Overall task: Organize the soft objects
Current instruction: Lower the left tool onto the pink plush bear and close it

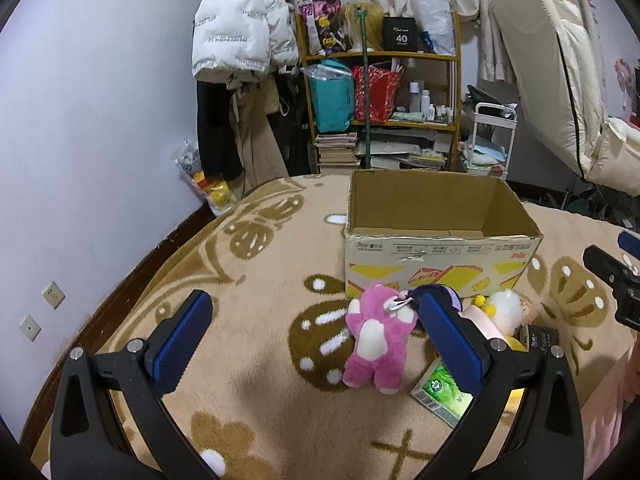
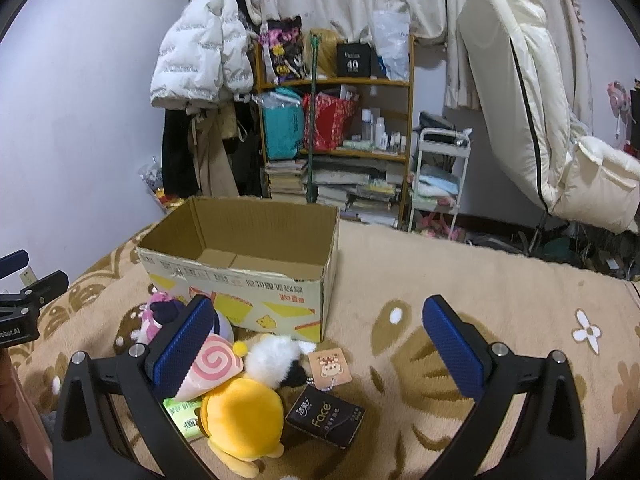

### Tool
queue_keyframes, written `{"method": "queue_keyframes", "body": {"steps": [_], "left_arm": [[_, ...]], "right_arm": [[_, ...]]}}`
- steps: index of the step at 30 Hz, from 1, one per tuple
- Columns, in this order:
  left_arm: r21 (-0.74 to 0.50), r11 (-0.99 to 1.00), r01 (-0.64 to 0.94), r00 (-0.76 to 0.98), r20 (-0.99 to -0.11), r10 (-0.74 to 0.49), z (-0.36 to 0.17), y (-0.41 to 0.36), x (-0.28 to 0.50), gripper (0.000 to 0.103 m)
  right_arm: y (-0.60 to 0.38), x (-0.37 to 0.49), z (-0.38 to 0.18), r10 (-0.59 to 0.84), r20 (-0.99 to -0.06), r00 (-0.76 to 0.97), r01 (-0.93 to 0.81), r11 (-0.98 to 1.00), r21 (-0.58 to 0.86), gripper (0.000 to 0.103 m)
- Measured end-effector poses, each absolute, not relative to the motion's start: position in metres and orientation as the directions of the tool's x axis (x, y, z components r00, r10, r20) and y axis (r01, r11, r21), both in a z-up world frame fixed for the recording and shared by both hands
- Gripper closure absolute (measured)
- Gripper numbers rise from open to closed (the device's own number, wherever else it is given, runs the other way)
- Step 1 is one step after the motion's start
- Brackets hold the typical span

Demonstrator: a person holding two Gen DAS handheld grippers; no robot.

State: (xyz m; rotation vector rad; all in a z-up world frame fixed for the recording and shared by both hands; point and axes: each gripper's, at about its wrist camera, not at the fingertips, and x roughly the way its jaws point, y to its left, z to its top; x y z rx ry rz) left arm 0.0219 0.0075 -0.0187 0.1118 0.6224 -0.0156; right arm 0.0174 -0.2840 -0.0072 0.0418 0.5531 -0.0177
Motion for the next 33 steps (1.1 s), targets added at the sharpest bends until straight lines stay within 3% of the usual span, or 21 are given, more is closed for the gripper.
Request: {"method": "queue_keyframes", "body": {"steps": [6, 16, 33], "left_arm": [[0.108, 0.993, 0.04, 0.796, -0.604, 0.033, -0.017, 0.007, 0.045, 0.001], [0.062, 0.998, 0.03, 0.661, -0.75, 0.027, -0.051, 0.01, 0.089, 0.001], [-0.032, 0.996, 0.085, 0.467, -0.881, -0.068, -0.107, -0.003, 0.123, 0.001]], "right_arm": [[-0.294, 0.038, -0.018, 0.033, -0.58, 0.814, 0.029, 0.995, 0.097, 0.0], [-0.297, 0.072, -0.039, 0.071, -0.661, 0.747, 0.03, 0.99, 0.14, 0.0], [-0.29, 0.122, -0.094, 0.139, -0.792, 0.594, 0.018, 0.982, 0.186, 0.001]]}}
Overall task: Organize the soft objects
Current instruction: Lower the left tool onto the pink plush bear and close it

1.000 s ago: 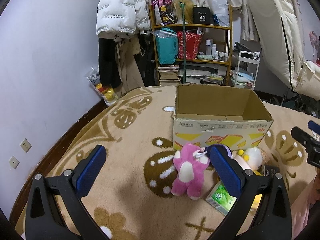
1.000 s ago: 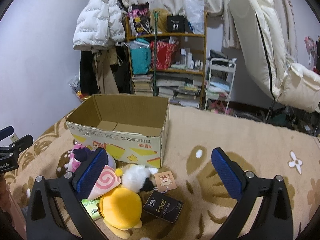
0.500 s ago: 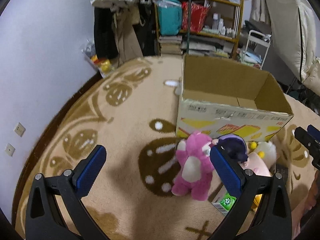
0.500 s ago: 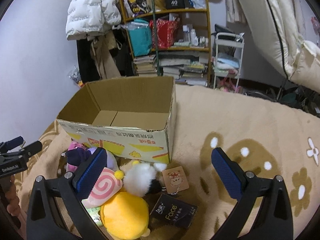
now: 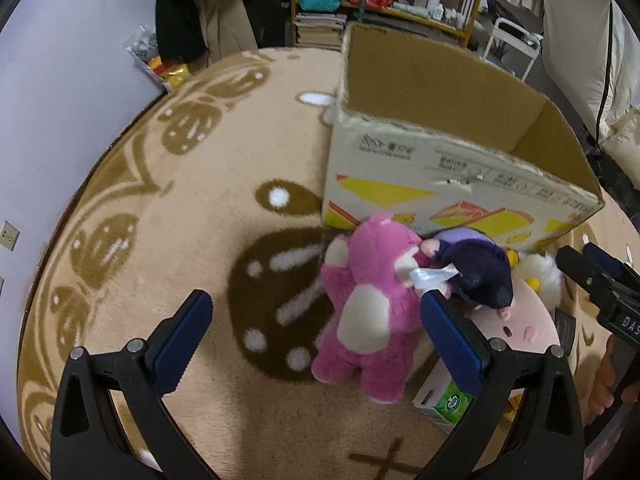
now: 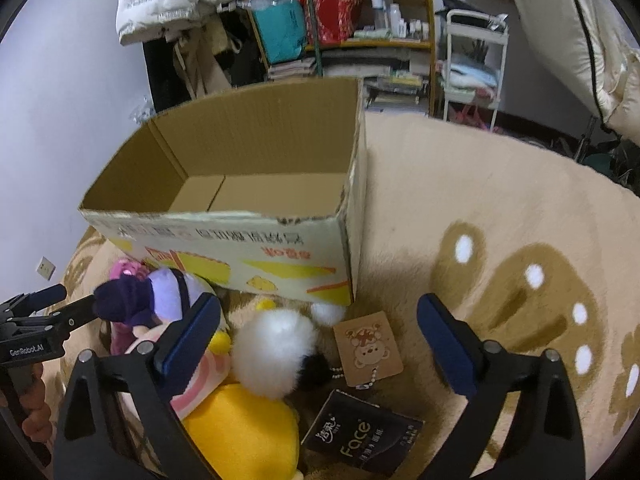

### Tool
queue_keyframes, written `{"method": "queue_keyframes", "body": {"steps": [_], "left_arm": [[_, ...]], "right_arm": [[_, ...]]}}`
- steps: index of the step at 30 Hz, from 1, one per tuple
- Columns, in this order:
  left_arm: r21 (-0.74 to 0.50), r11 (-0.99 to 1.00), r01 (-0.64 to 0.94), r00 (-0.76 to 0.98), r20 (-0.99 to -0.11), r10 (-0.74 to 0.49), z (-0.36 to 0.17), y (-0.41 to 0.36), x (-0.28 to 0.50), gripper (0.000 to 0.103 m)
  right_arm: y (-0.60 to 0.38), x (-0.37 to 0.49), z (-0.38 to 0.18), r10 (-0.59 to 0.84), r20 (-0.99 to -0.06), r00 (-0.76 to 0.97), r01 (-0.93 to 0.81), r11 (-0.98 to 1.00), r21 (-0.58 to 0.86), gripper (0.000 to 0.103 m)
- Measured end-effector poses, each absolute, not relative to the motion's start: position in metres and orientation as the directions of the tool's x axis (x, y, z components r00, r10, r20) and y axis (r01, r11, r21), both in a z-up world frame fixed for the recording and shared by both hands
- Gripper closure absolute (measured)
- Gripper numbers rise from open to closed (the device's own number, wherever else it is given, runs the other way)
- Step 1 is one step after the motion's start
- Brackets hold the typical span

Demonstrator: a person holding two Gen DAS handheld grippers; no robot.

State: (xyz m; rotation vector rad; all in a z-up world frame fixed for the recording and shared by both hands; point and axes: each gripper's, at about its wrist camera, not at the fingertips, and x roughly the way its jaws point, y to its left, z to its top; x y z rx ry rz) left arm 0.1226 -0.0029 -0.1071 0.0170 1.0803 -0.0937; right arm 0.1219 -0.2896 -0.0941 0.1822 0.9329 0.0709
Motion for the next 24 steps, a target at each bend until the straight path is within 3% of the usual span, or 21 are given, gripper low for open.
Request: {"method": "queue_keyframes", "body": {"steps": [6, 13, 17, 19, 21, 24], "left_arm": [[-0.058, 0.993, 0.105, 0.425, -0.9, -0.098, -0.12, -0.01, 0.128, 0.001], [-0.093, 0.986, 0.139, 0.379, -0.915, -0.14, -0.132, -0.016, 0.135, 0.001], [-0.087, 0.986, 0.146, 0.351, -0.927, -0.133, -0.141, -0.019, 0.138, 0.001], [-0.111, 0.984, 0.142, 0.336, -0.929, -0.154, -0.145, -0.018, 0.139, 0.004], [-0.156, 0.978, 0.135, 0.314, -0.93, -0.192, -0.15, -0.017, 0.141, 0.016], [-0.165, 0.978, 0.129, 0.297, -0.934, -0.197, -0.156, -0.018, 0.144, 0.018]], "right_arm": [[-0.281, 0.132, -0.111, 0.138, -0.833, 0.536, -0.004, 0.987, 0.161, 0.01], [-0.272, 0.14, -0.13, 0.154, -0.878, 0.454, -0.038, 0.987, 0.154, 0.033], [-0.27, 0.142, -0.134, 0.188, -0.88, 0.436, -0.06, 0.982, 0.18, 0.038], [-0.27, 0.143, -0.138, 0.198, -0.885, 0.421, -0.064, 0.98, 0.188, 0.038], [-0.269, 0.145, -0.139, 0.2, -0.886, 0.418, -0.07, 0.98, 0.188, 0.038], [-0.268, 0.147, -0.141, 0.202, -0.889, 0.411, -0.076, 0.979, 0.187, 0.038]]}}
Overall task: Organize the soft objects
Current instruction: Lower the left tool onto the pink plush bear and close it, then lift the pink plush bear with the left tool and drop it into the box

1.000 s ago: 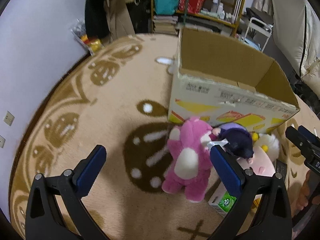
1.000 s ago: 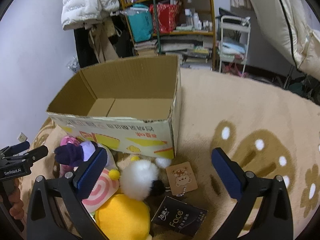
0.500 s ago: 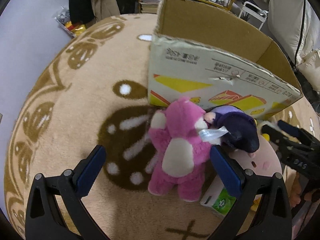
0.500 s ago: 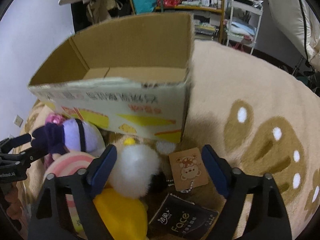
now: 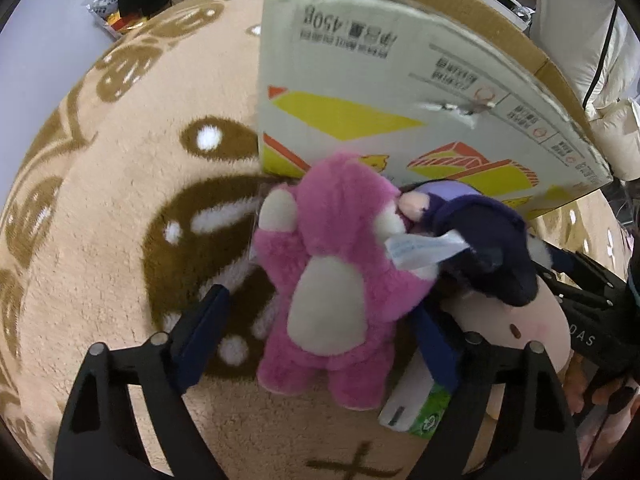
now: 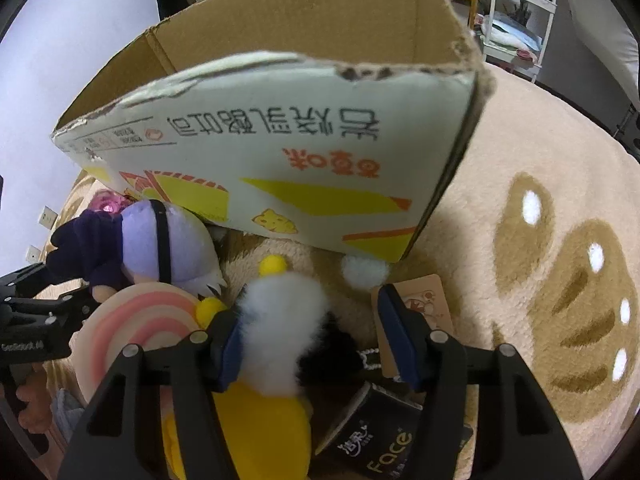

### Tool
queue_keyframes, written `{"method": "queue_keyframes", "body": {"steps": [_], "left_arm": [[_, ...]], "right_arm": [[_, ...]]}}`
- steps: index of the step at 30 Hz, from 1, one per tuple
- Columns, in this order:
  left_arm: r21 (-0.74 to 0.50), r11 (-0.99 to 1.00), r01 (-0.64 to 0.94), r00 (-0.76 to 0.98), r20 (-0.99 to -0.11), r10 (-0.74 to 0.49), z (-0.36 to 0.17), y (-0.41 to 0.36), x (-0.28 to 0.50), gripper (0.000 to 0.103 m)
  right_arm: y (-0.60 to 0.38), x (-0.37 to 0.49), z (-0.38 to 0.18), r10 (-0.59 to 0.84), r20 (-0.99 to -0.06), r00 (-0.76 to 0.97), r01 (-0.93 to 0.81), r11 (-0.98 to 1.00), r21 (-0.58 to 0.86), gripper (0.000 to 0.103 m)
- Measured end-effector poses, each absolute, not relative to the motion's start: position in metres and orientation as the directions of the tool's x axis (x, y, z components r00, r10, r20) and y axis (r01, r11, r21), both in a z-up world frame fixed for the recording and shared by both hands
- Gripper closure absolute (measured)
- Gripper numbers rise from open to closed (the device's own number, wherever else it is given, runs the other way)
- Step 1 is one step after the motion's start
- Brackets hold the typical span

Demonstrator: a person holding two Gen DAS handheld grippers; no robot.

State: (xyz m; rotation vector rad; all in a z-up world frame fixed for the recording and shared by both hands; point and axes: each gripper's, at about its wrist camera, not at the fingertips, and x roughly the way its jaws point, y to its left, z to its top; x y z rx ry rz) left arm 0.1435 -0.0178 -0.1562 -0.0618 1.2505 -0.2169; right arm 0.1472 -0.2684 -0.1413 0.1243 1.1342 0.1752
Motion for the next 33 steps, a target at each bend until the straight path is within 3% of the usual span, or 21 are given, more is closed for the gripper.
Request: {"method": "queue_keyframes", "body": {"steps": [2, 4, 6, 9, 10, 11, 20, 21, 26, 33], "left_arm": [[-0.171, 0.977, 0.125, 0.293, -0.935, -0.201, -0.159, -0.017, 0.144, 0.021], [-0.182, 0.976, 0.117, 0.29, -0.934, -0.209, -0.161, -0.017, 0.145, 0.03], [-0.194, 0.975, 0.111, 0.282, -0.934, -0.218, -0.164, -0.016, 0.146, 0.044], [-0.215, 0.971, 0.106, 0.275, -0.932, -0.237, -0.166, -0.015, 0.146, 0.053], [-0.217, 0.971, 0.1, 0.279, -0.931, -0.236, -0.165, -0.013, 0.147, 0.053], [-0.222, 0.971, 0.093, 0.283, -0.929, -0.24, -0.165, -0.013, 0.147, 0.054], [-0.211, 0.972, 0.102, 0.356, -0.905, -0.234, -0.14, -0.011, 0.129, 0.056], [-0.205, 0.973, 0.103, 0.366, -0.902, -0.229, -0.137, -0.011, 0.127, 0.056], [-0.19, 0.976, 0.11, 0.406, -0.887, -0.219, -0.122, -0.016, 0.113, 0.056], [-0.171, 0.979, 0.106, 0.444, -0.873, -0.201, -0.109, -0.011, 0.098, 0.059]], "right_arm": [[-0.269, 0.148, -0.142, 0.2, -0.89, 0.409, -0.076, 0.98, 0.185, 0.038], [-0.267, 0.148, -0.142, 0.193, -0.893, 0.407, -0.079, 0.981, 0.176, 0.038], [-0.267, 0.148, -0.143, 0.186, -0.894, 0.407, -0.084, 0.983, 0.166, 0.038], [-0.264, 0.147, -0.146, 0.182, -0.894, 0.41, -0.086, 0.983, 0.16, 0.041], [-0.266, 0.146, -0.147, 0.183, -0.894, 0.41, -0.087, 0.983, 0.161, 0.054], [-0.265, 0.146, -0.148, 0.197, -0.895, 0.401, -0.095, 0.98, 0.174, 0.059], [-0.256, 0.138, -0.144, 0.19, -0.883, 0.43, -0.091, 0.982, 0.167, 0.069], [-0.255, 0.136, -0.139, 0.194, -0.873, 0.448, -0.094, 0.981, 0.169, 0.082], [-0.248, 0.128, -0.12, 0.213, -0.832, 0.512, -0.119, 0.977, 0.177, 0.1], [-0.267, 0.115, -0.103, 0.241, -0.81, 0.534, -0.113, 0.97, 0.214, 0.101]]}}
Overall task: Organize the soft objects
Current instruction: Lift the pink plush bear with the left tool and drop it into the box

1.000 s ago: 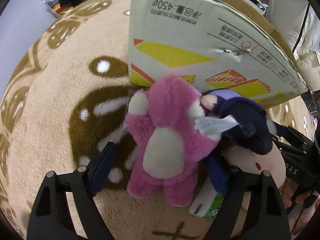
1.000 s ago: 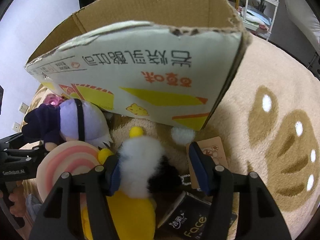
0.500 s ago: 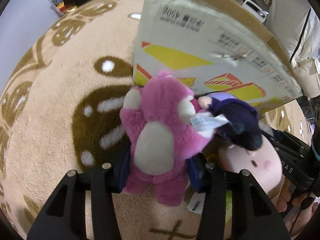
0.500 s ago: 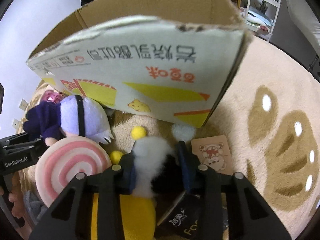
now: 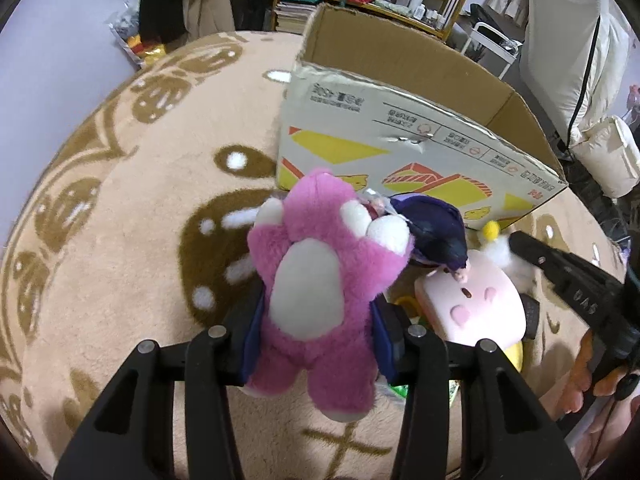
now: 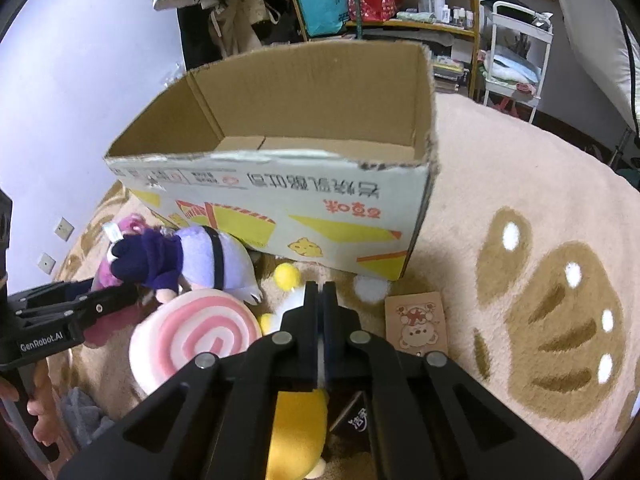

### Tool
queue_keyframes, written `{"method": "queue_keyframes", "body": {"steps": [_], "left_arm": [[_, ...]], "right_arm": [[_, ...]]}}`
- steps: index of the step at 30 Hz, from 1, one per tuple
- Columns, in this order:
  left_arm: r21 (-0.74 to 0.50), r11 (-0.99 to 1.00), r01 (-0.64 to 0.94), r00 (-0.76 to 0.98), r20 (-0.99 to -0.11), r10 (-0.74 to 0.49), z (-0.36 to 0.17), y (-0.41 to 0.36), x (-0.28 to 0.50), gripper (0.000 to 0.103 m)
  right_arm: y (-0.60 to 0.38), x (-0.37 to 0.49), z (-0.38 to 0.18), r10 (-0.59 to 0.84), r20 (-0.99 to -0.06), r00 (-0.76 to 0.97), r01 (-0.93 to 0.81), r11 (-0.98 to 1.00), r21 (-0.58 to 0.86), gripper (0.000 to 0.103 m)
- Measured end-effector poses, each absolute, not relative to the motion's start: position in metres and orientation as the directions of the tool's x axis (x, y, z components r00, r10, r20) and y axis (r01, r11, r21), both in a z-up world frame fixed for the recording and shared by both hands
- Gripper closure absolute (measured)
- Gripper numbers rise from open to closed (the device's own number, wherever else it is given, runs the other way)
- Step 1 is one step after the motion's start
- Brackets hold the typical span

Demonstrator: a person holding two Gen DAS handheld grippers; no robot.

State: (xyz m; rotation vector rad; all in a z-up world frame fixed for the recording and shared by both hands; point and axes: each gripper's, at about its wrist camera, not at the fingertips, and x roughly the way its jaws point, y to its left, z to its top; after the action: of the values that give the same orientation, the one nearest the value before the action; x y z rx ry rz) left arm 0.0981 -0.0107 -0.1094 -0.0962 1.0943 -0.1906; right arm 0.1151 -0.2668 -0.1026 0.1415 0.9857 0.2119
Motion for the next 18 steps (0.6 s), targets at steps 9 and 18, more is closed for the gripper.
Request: {"method": "queue_keyframes", "body": {"steps": [9, 18], "left_arm": [[-0.156, 0.982, 0.104, 0.577, -0.795, -0.187, -0.069, -0.003, 0.069, 0.059], [-0.016, 0.988, 0.152, 0.769, -0.626, -0.129, -0.009, -0.014, 0.038, 0.059]], "right_arm": [[-0.274, 0.089, -0.065, 0.254, -0.717, 0.649, -0.14, 0.967, 0.215, 0.101], [-0.27, 0.059, -0.023, 0.23, -0.596, 0.77, -0.16, 0.973, 0.168, 0.101]]}}
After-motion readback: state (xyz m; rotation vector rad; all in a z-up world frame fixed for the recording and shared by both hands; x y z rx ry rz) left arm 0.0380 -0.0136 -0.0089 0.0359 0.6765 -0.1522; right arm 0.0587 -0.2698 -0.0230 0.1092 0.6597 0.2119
